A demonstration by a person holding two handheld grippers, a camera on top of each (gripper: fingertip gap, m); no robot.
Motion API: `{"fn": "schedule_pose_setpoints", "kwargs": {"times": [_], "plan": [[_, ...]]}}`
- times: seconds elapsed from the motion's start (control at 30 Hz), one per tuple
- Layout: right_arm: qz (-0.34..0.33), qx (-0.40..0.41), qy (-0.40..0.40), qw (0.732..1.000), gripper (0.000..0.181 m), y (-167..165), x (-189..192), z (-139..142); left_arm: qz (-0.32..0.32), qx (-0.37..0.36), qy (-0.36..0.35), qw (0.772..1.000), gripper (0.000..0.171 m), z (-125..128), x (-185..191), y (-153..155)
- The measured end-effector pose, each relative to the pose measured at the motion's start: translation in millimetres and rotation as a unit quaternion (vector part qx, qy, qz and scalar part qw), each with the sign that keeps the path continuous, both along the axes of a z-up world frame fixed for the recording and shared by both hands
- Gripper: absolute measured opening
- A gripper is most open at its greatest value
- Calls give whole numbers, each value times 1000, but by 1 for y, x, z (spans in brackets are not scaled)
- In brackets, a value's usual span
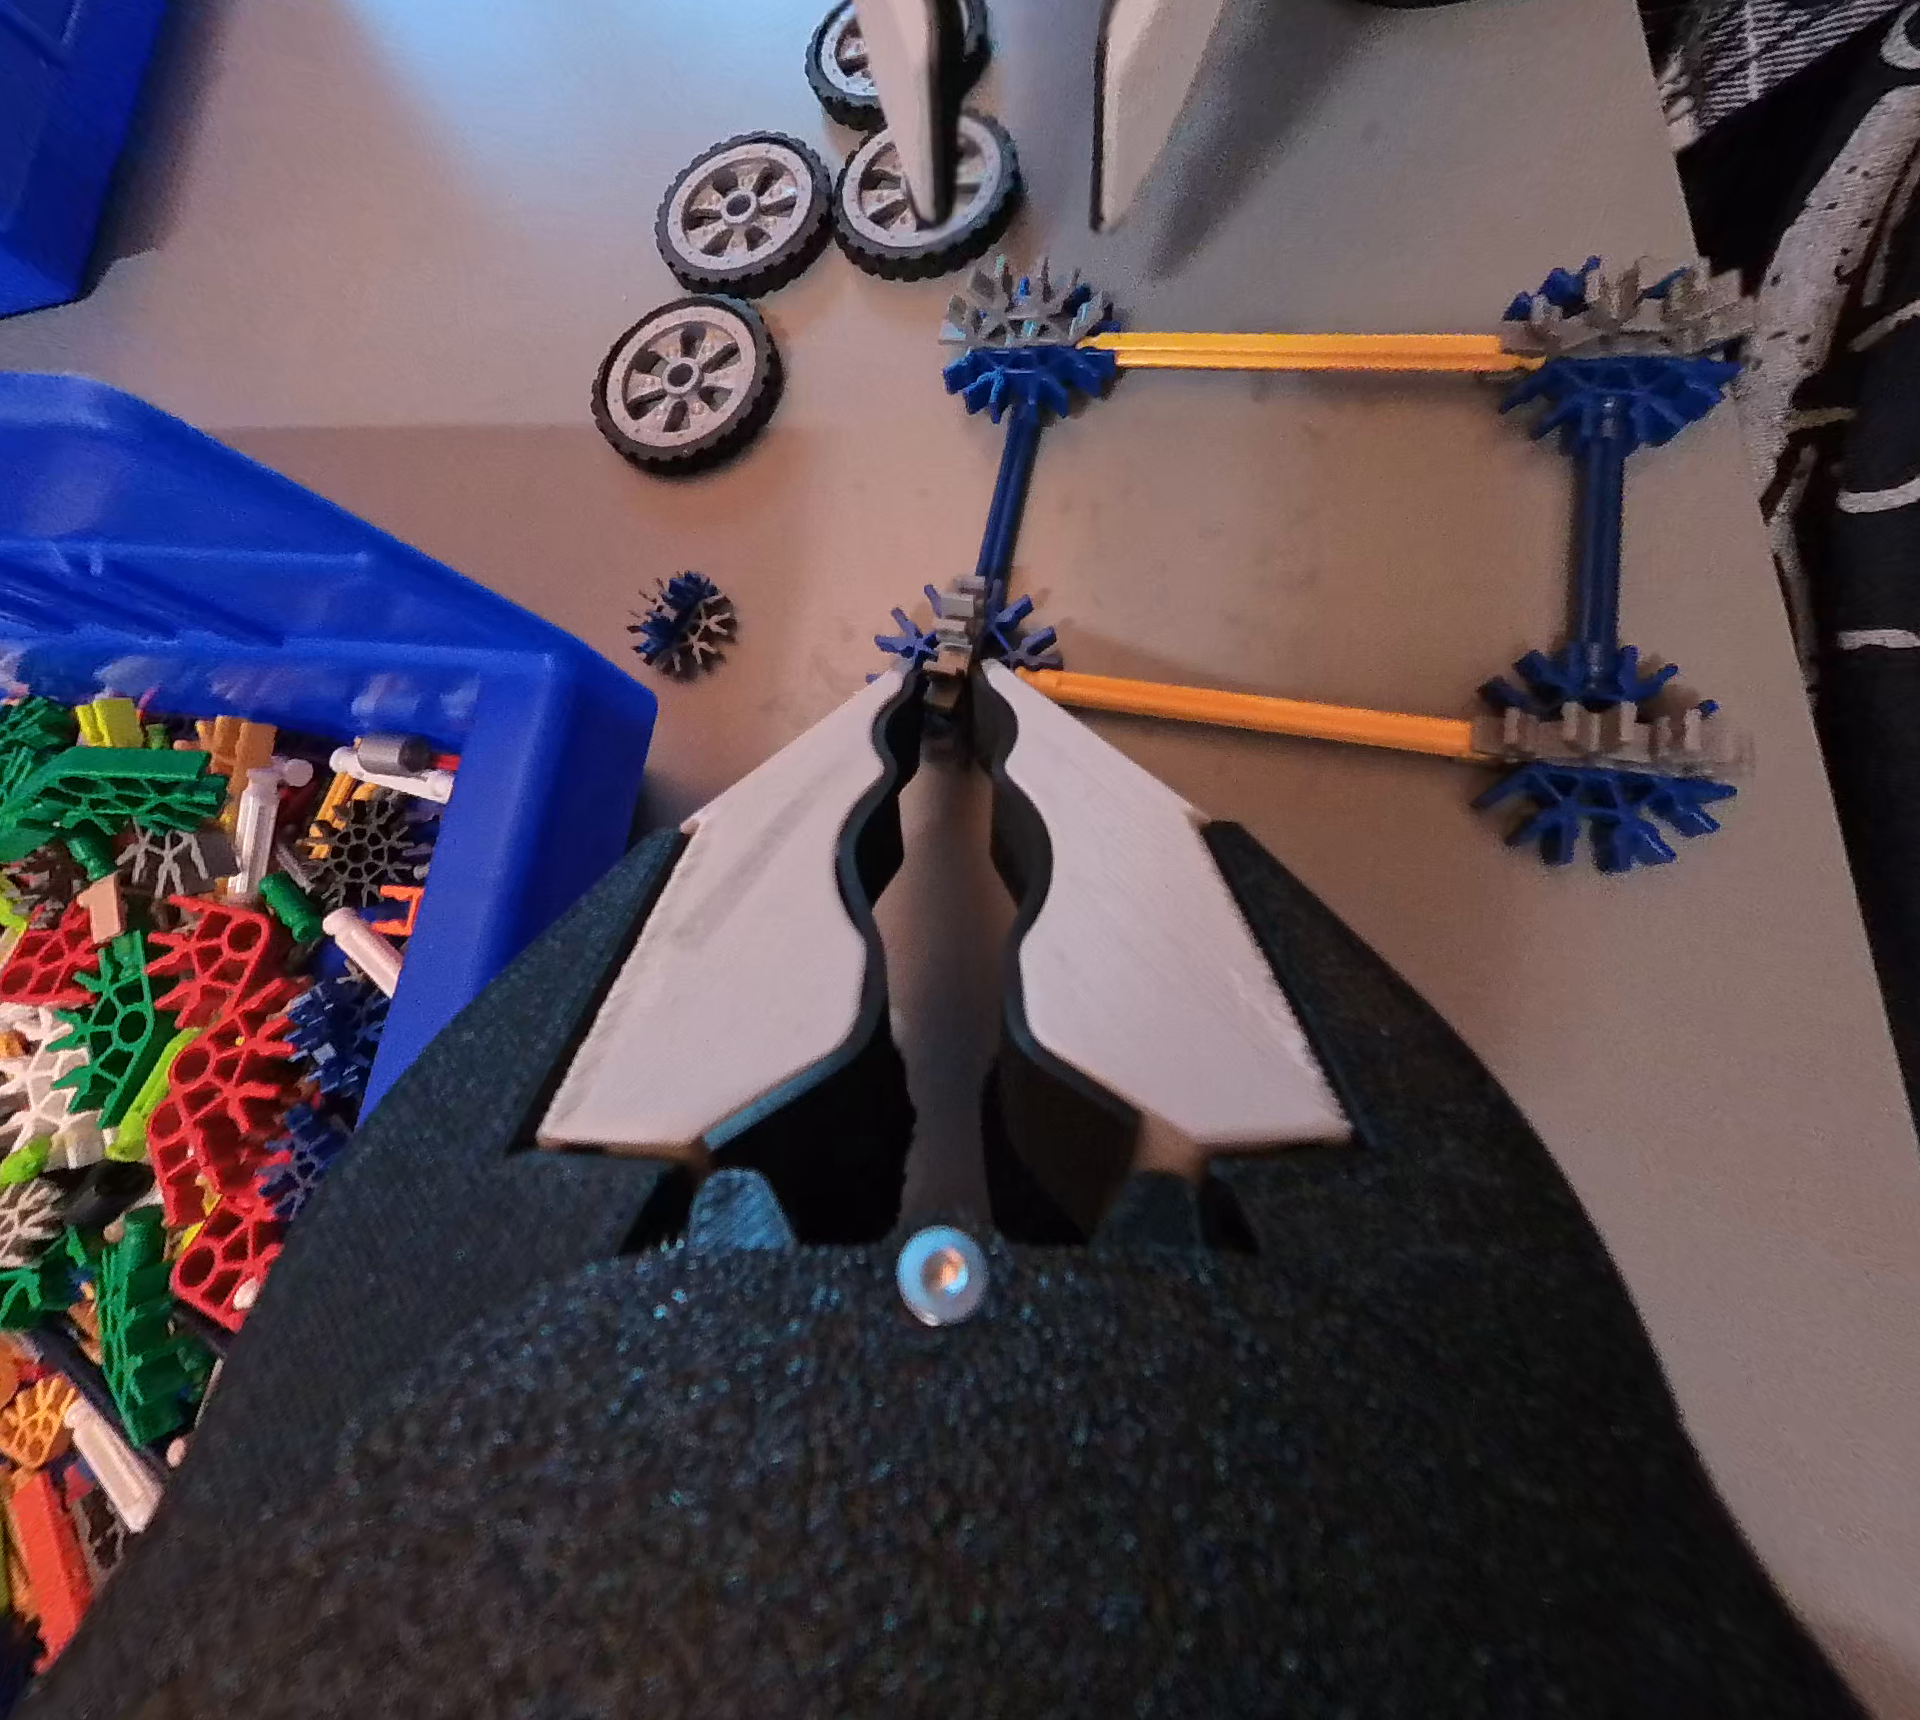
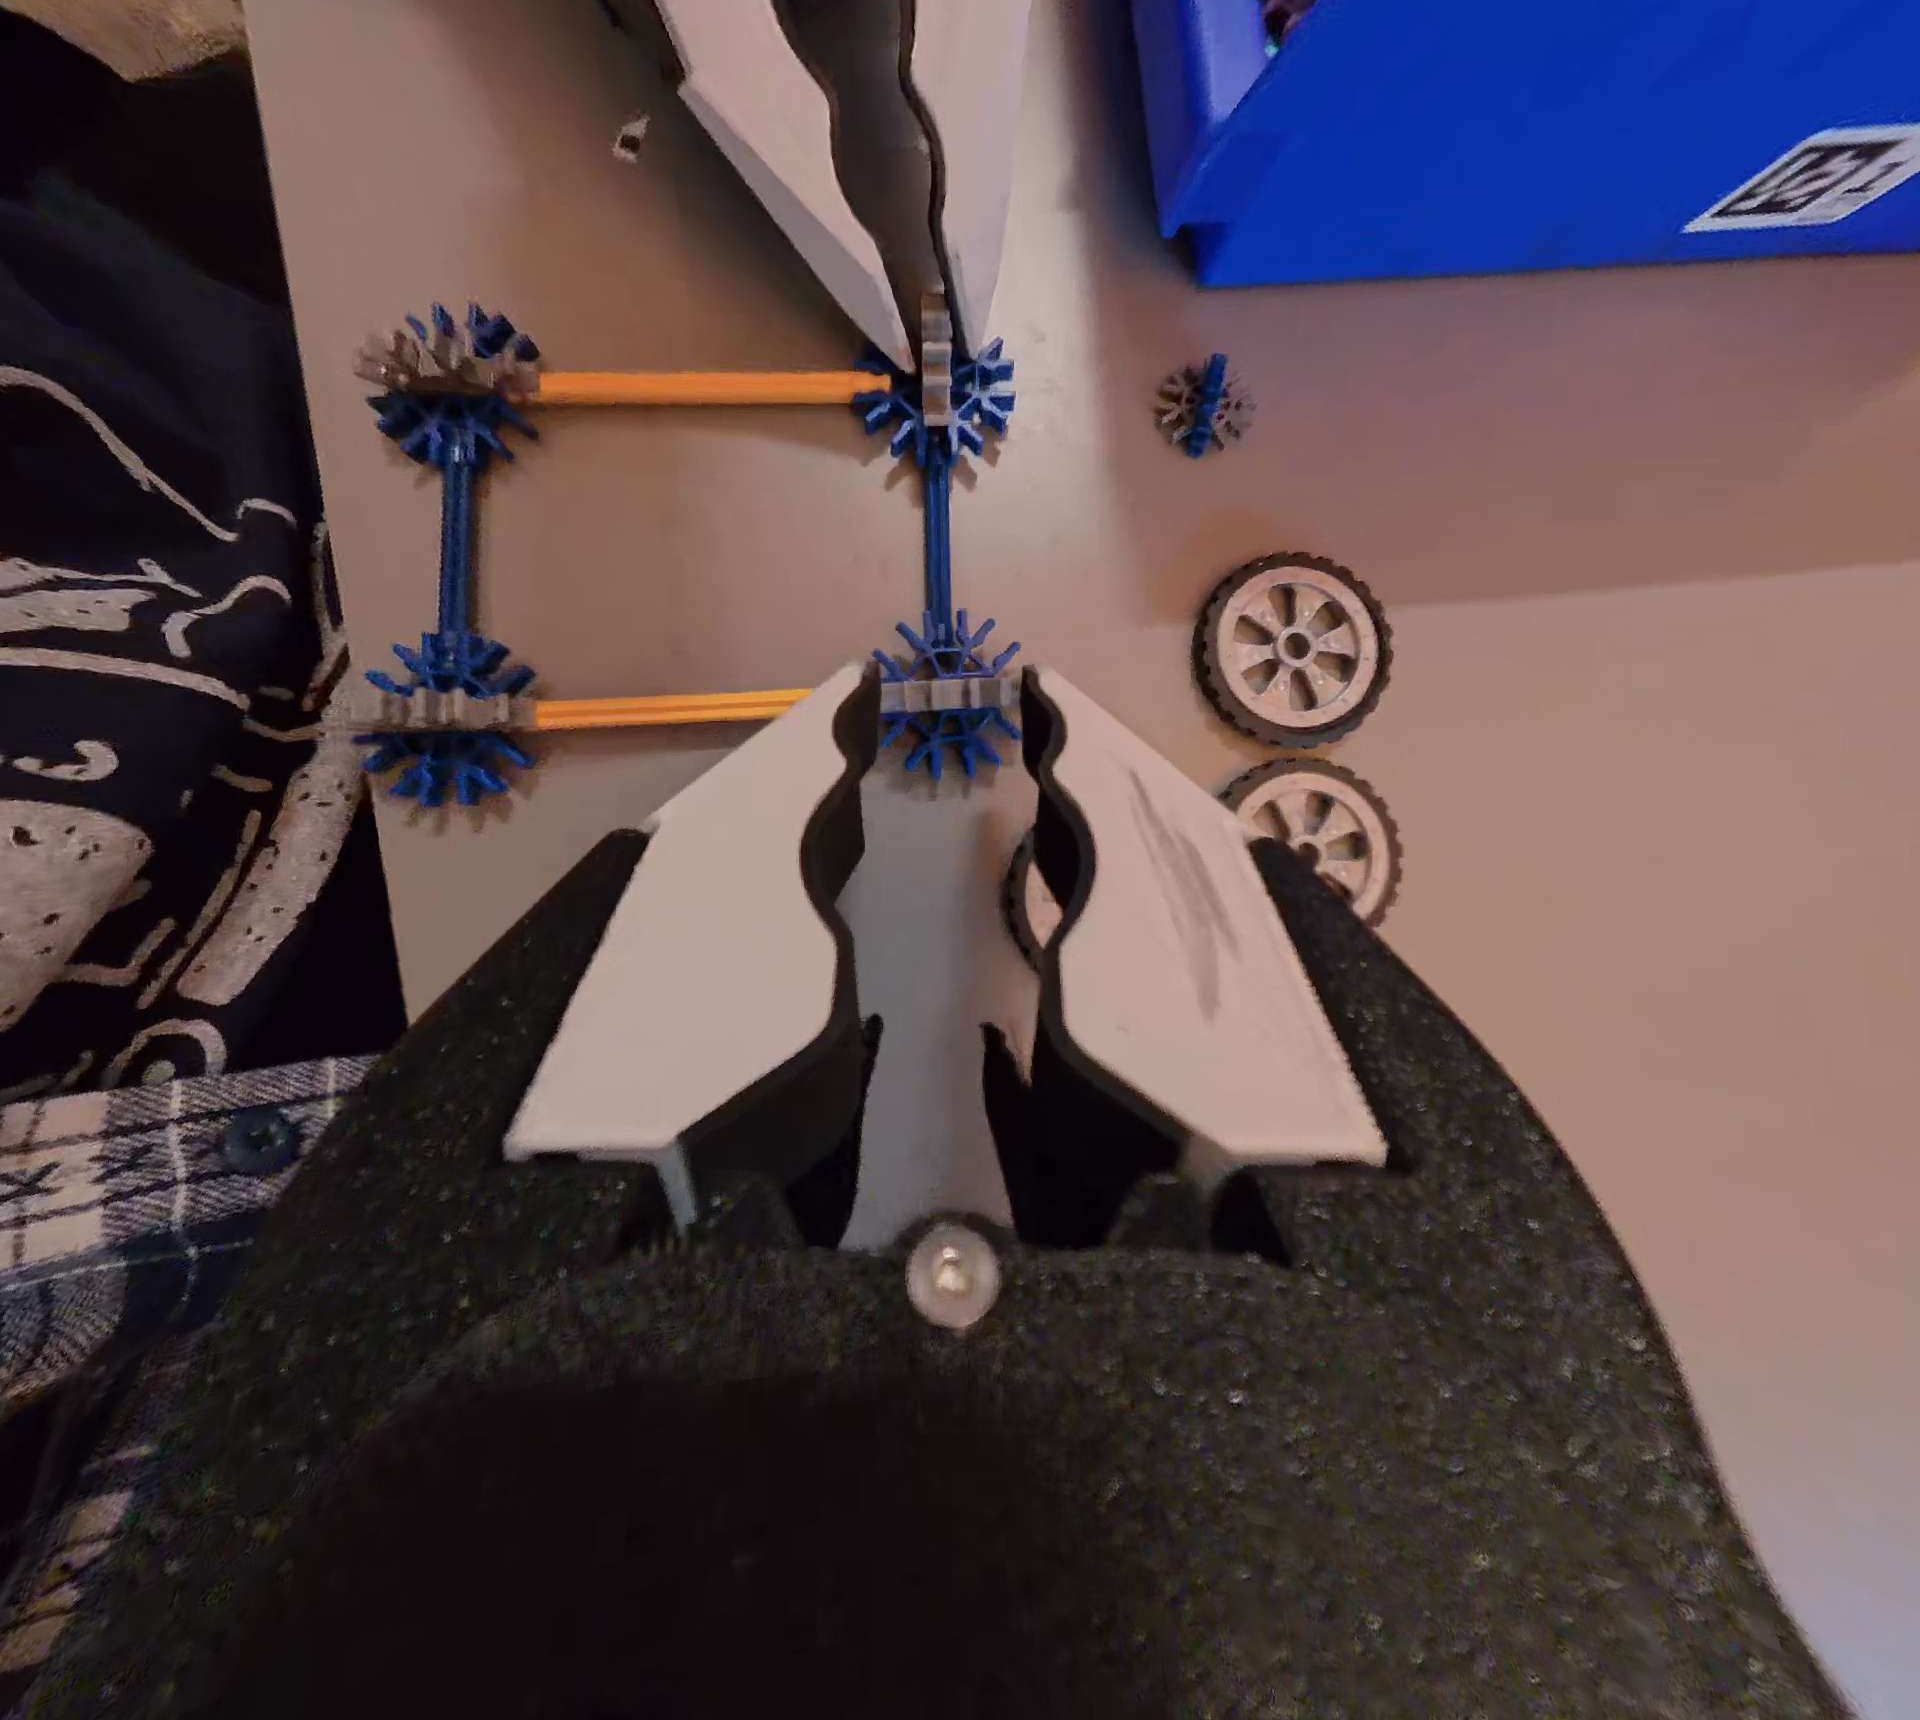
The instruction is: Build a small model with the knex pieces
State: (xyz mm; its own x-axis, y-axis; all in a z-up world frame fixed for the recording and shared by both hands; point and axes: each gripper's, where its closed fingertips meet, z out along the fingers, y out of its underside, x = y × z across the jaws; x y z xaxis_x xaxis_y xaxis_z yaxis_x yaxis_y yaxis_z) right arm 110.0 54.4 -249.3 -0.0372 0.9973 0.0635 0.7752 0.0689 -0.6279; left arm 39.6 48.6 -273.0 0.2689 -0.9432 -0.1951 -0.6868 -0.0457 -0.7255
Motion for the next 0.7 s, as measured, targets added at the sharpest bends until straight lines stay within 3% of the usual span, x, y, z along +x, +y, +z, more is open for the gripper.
{"fn": "schedule_pose_setpoints", "kwargs": {"times": [0.13,0.33,0.7], "plan": [[2,-1,10,1000,24,2,-2,8,0,0,0,1000,7,0,0,0],[20,15,-40,999,19,-3,-5,-14,-1,2,-1,1000,7,0,1,0],[31,13,-49,998,12,-7,-4,-15,-1,2,-3,1000,7,0,1,0]]}}
